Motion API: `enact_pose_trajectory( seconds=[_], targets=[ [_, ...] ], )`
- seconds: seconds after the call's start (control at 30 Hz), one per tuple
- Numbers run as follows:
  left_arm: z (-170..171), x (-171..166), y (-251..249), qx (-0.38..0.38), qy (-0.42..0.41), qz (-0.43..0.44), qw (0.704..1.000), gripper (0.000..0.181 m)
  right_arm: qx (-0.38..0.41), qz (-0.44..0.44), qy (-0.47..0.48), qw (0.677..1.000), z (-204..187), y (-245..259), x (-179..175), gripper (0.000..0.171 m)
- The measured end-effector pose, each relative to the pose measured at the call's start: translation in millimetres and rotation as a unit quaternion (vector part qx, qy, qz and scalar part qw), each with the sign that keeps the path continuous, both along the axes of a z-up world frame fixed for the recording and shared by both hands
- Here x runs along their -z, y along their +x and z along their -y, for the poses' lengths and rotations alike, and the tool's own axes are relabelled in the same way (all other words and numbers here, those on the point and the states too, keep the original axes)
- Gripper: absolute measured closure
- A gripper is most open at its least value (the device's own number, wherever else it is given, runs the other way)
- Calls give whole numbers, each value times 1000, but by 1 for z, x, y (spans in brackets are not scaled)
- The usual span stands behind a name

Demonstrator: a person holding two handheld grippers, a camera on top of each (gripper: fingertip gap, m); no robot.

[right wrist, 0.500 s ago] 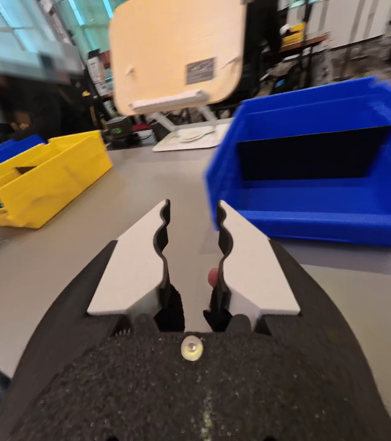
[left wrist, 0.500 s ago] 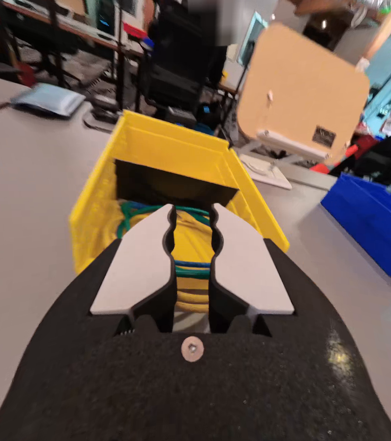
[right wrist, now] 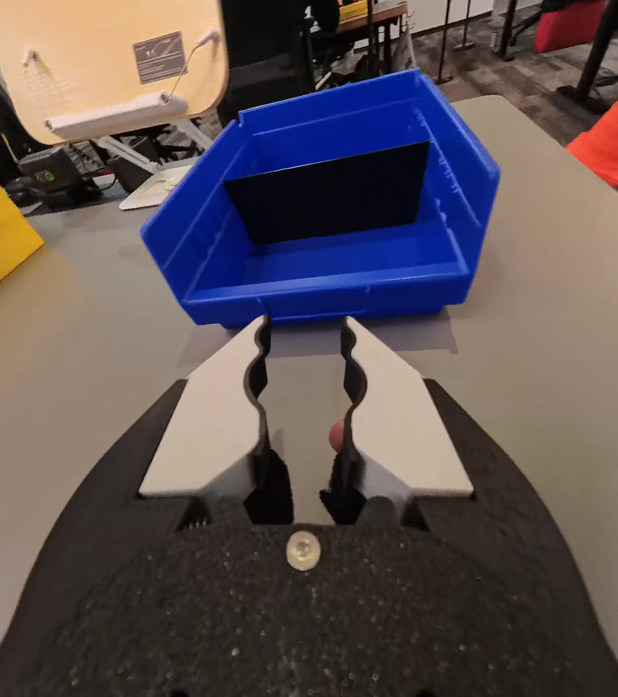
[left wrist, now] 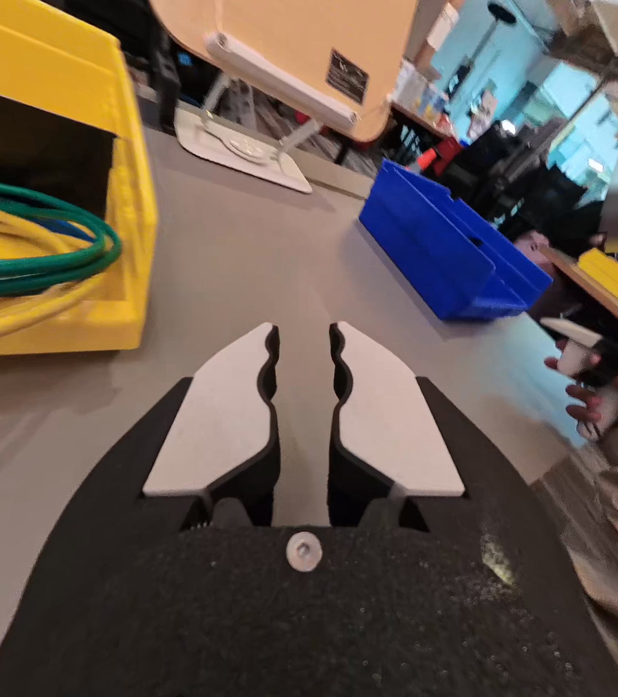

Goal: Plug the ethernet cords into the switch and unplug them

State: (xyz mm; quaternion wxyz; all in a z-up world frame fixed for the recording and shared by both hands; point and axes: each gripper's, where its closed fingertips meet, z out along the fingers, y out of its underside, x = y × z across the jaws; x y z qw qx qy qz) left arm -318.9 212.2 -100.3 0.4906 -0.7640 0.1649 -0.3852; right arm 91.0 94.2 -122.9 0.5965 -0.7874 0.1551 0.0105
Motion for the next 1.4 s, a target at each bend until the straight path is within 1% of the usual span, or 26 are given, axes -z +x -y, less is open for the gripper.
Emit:
enact_pose_trajectory(
  seconds=[0.07, 0.13, 0.2, 0.3, 0.37, 0.43, 0.53, 0.63, 0.67, 0.77, 0.8, 0.87, 0.93, 1.0, 1.1, 1.13, 1.2, 1.27, 1.3, 1.4],
  targets=[
    [4, 7, 14, 33, 9, -33, 999, 156, -5, 14, 0, 1000, -2, -5, -1, 136],
    [10, 14, 24, 53, 24, -67, 996, 155, -8, 8, 2, 1000, -2, -7, -1, 136],
    [18, 22, 33, 76, 28, -100, 992, 146, -5, -11, 3, 1000, -2, -5, 0, 137],
    [38, 34, 46, 143, 19, -138, 980, 153, -6, -44, 6, 999, -1, -4, 2, 137],
    [47, 40, 52, 170, 18, -150, 974, 156, -15, -62, 6, 998, -2, -8, 3, 137],
    [54, 40, 56, 192, 13, -147, 970, 154, -26, -78, 7, 997, -4, -14, 1, 137],
    [71, 24, 61, 241, -40, -102, 964, 146, -50, -84, 19, 995, -10, -28, -6, 137],
    [70, -18, 54, 285, -57, -83, 953, 136, -80, -75, 25, 994, -21, -43, -11, 136],
    [61, -31, 47, 289, -60, -99, 950, 137, -92, -71, 25, 993, -24, -47, -11, 136],
    [13, -66, 20, 284, -51, -173, 942, 136, -135, -67, 5, 989, -28, -63, 0, 135],
    [-6, -72, 10, 286, -53, -205, 935, 134, -142, -66, 0, 988, -28, -65, 3, 135],
    [-63, -72, -13, 250, -66, -287, 923, 128, -143, -61, -2, 988, -27, -64, 4, 135],
    [-125, -63, -37, 195, -104, -361, 906, 121, -139, -67, -1, 988, -27, -60, 4, 136],
    [-181, -51, -54, 151, -158, -399, 890, 115, -135, -78, 5, 988, -29, -57, 1, 135],
    [-244, -22, -64, 113, -249, -404, 873, 105, -138, -93, 7, 986, -32, -58, 2, 136],
    [-260, -9, -69, 103, -276, -415, 861, 101, -140, -94, 5, 986, -33, -59, 3, 136],
    [-285, 21, -87, 77, -315, -470, 821, 93, -142, -89, 0, 986, -35, -60, 6, 135],
    [-300, 44, -99, 66, -336, -503, 793, 87, -145, -89, -3, 985, -35, -61, 7, 135],
    [-306, 52, -102, 58, -344, -509, 787, 84, -146, -91, -3, 985, -35, -62, 8, 135],
    [-313, 67, -103, 44, -361, -509, 781, 80, -155, -95, -11, 983, -33, -65, 11, 135]
  ],
)
